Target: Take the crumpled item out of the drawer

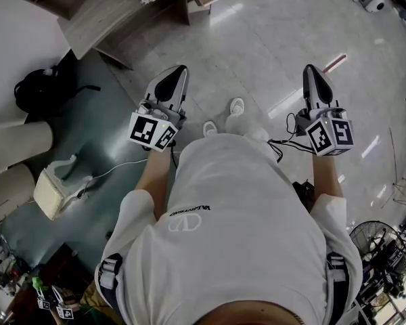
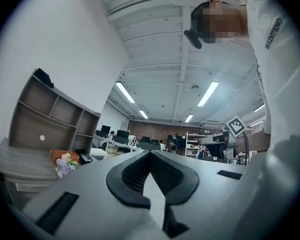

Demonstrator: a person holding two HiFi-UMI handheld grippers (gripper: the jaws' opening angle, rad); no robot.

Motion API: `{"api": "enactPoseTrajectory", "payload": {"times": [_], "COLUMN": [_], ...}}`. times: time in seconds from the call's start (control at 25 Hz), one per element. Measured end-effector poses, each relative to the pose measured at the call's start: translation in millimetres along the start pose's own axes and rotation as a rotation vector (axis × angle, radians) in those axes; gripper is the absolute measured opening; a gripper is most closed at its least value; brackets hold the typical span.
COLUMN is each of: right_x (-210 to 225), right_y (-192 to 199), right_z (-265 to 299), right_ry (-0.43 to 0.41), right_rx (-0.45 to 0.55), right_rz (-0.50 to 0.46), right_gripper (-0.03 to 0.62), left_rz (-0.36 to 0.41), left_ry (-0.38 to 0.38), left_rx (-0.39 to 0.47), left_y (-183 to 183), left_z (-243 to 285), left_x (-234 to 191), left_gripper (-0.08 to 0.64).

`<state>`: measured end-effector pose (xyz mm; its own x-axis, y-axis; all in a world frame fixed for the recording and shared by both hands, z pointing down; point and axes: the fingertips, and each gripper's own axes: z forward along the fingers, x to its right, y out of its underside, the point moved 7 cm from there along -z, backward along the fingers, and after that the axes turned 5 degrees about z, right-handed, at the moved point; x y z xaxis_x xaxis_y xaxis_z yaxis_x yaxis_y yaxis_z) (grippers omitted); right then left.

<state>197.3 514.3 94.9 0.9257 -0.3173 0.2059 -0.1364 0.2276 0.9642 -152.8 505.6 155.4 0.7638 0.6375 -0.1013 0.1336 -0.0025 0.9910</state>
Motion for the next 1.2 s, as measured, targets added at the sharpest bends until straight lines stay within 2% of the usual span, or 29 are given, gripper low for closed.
{"api": "enactPoseTrajectory", "payload": {"times": [0.28,0.56,0.84,1.2], "right_x": [9.2,26.4,63.5,117.9], "right_y": [5.0,4.5,-6.9,-25.6], "right_z": [15.4,57.1,103.3,162.7], "right_ry": [0.001,-0.015,-0.031,-0.060], "right_rx": [-0.014,-0.024,-0.032,-0.037], "right_rz": [0.007,0.015,0.021,0.026], "right_gripper": [0.002,0.002,0.002,0.002], "left_rz": [0.002,-0.001,0.014,0.042], "left_ry": [0.009,-0.014,-0.019,-0.067], "left_rx": [-0.001,-0.008,-0.010,-0.007], "left_y": [1.2,6.9,5.4,2.5], "left_z": [17.3,45.3,95.9,169.7], "left_x": [-4.7,-28.0,-39.8,-63.2], "left_gripper": [0.000,0.000,0.000,0.000]}}
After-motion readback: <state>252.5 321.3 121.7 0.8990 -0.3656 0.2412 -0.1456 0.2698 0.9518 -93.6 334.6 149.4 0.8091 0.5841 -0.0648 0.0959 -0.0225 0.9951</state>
